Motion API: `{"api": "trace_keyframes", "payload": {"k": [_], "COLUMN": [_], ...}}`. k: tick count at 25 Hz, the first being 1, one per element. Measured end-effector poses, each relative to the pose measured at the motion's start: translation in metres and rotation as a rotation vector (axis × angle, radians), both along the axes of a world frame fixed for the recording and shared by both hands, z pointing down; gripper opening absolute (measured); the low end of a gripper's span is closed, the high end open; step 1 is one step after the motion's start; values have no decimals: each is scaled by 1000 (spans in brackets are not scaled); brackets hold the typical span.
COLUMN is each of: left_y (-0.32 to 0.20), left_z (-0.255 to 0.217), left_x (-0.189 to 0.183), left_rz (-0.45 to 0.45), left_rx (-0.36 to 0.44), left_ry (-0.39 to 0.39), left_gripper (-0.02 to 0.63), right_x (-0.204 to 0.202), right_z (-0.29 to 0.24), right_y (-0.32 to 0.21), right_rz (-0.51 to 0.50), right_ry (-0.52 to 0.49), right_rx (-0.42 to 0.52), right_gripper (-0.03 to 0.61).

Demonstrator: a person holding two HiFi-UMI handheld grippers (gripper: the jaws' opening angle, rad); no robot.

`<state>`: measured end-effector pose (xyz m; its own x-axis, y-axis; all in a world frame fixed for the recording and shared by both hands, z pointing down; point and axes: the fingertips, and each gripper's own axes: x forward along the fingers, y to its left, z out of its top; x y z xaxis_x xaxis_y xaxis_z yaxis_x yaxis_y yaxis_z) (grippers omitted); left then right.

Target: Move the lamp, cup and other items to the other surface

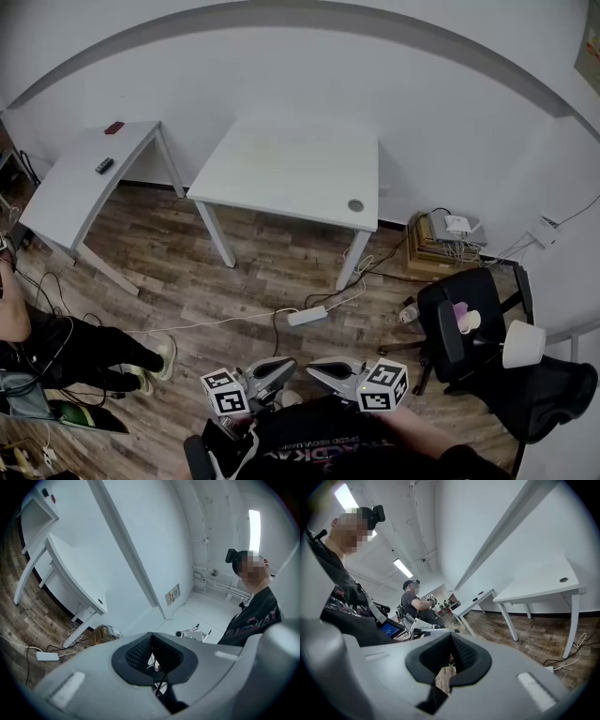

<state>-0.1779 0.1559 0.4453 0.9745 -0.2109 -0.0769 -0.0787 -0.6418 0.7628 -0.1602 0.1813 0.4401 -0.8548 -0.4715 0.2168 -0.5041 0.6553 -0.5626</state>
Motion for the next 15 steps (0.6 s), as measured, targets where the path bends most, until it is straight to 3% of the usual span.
{"api": "trace_keyframes", "payload": {"k": [15], "left_y": [2], "left_z": [6], "left_x": [6], "left_rz": [3], "left_rx": [-5], "left_ry": [-19], "left_gripper": [-5], "right_x": [5], "right_z": [4], "right_y": [-2], "right_rz": [-6], "right_ry": [-16], "right_rx": [-5], "right_gripper": [3]}}
